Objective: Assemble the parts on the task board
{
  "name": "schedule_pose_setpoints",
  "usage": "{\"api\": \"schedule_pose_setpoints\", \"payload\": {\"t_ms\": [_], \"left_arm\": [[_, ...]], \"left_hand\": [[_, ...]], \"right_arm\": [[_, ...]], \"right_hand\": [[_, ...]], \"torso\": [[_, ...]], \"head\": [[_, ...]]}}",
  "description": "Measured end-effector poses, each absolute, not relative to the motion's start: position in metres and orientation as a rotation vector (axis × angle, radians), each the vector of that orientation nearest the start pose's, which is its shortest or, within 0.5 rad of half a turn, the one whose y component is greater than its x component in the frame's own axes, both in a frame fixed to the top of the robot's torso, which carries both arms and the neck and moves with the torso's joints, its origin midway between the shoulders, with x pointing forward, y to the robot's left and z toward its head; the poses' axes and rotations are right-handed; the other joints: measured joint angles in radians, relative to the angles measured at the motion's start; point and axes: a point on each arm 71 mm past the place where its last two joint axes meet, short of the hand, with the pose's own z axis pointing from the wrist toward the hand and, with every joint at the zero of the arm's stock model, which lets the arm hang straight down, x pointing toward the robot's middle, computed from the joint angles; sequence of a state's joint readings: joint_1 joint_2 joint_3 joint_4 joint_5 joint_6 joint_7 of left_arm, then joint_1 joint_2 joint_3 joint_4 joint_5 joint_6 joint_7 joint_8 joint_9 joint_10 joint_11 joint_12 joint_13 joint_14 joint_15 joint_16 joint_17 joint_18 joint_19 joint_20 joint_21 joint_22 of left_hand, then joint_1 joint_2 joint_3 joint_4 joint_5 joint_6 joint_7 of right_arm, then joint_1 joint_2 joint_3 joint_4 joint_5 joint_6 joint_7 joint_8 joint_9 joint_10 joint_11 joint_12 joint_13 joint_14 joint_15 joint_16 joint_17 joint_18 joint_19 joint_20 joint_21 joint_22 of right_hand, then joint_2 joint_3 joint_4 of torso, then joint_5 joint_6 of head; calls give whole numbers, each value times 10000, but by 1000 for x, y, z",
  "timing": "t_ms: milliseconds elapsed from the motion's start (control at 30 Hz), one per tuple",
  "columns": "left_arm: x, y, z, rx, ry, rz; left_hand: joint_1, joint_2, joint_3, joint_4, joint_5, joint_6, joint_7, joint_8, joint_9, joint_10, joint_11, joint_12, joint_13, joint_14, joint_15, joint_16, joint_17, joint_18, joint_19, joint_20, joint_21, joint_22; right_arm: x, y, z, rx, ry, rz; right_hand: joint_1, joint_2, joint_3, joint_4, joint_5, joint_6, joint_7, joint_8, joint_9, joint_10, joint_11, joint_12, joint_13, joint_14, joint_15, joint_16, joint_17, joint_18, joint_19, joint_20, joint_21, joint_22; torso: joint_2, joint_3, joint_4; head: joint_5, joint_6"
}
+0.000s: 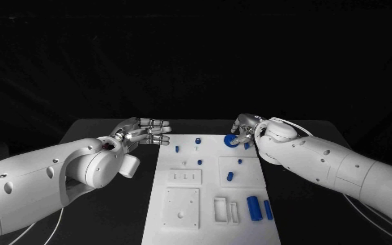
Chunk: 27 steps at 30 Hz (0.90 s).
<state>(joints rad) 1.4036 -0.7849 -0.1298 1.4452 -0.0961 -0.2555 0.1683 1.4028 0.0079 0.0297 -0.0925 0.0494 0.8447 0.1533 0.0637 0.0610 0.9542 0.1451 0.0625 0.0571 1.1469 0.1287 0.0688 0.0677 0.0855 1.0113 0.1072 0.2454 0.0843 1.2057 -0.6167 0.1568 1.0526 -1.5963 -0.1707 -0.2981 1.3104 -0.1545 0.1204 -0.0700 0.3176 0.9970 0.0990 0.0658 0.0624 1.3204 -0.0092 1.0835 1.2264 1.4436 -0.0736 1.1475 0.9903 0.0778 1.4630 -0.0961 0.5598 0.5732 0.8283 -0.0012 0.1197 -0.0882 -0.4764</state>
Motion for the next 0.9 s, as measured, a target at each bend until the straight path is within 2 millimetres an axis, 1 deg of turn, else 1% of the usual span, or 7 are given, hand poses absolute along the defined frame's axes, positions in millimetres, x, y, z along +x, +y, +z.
{"api": "schedule_pose_setpoints", "payload": {"t_ms": [133,200,233,300,500,633,900], "left_arm": [[524,199,-126,-9551,16106,-14159],[524,199,-126,-9551,16109,-14151],[524,199,-127,-9552,16109,-14148],[524,200,-127,-9554,16109,-14142],[524,200,-127,-9556,16112,-14131],[524,200,-127,-9558,16113,-14124],[524,200,-127,-9566,16115,-14106]], "left_hand": [[0,0,0,0,0,0,0,0,0,0,0,0,0,0,0,0,0,-1,0,0,0,0],[0,0,0,0,0,0,0,0,0,0,0,0,0,0,0,0,0,-1,0,0,0,0],[0,0,0,0,0,0,0,0,0,0,0,0,0,0,0,0,0,-1,0,0,0,0],[0,0,0,0,0,0,0,0,0,0,0,0,0,0,0,0,0,-1,0,0,0,-1],[0,0,0,0,0,0,0,0,0,0,0,0,0,0,0,0,0,-2,0,0,0,-1],[0,0,0,0,0,0,0,0,0,0,0,0,0,0,0,0,0,-2,0,0,0,-2],[0,0,24,-24,0,0,0,0,0,0,0,0,0,0,0,0,0,-1,-111,-4,110,-2]], "right_arm": [[586,-244,-158,617,16702,2202],[586,-242,-160,600,16768,2207],[586,-242,-161,591,16798,2211],[586,-241,-162,569,16865,2213],[586,-241,-163,542,16985,2184],[586,-242,-163,530,17034,2156],[586,-242,-162,499,17059,2120]], "right_hand": [[-10,10,235,-35,0,141,-12,0,0,164,20,287,260,37,38,103,69,-1,36,36,157,327],[-59,59,365,-20,0,243,-78,0,0,236,20,344,331,37,38,154,105,-1,36,36,230,518],[-59,59,408,-37,0,281,-43,0,0,236,20,385,356,37,38,154,121,-2,36,36,290,614],[-83,34,527,-46,0,319,-71,0,0,272,-16,393,395,37,38,199,156,-2,36,36,403,832],[-153,45,688,-114,41,420,-107,-3,-7,307,20,432,454,37,38,238,217,-3,36,36,486,1369],[-206,98,802,-184,116,420,-107,-20,-15,307,20,432,488,37,38,238,264,-4,36,36,452,1684],[-246,58,1070,-282,265,452,-75,-22,-8,360,74,538,564,36,38,275,294,-5,36,35,377,2051]], "torso": [[1,3,9],[2,4,15],[2,8,16],[2,10,16],[2,10,5],[1,9,-9],[-2,9,-9]], "head": [[-1,-12],[11,-17],[15,-20],[21,-33],[41,-66],[49,-79],[35,-88]]}}
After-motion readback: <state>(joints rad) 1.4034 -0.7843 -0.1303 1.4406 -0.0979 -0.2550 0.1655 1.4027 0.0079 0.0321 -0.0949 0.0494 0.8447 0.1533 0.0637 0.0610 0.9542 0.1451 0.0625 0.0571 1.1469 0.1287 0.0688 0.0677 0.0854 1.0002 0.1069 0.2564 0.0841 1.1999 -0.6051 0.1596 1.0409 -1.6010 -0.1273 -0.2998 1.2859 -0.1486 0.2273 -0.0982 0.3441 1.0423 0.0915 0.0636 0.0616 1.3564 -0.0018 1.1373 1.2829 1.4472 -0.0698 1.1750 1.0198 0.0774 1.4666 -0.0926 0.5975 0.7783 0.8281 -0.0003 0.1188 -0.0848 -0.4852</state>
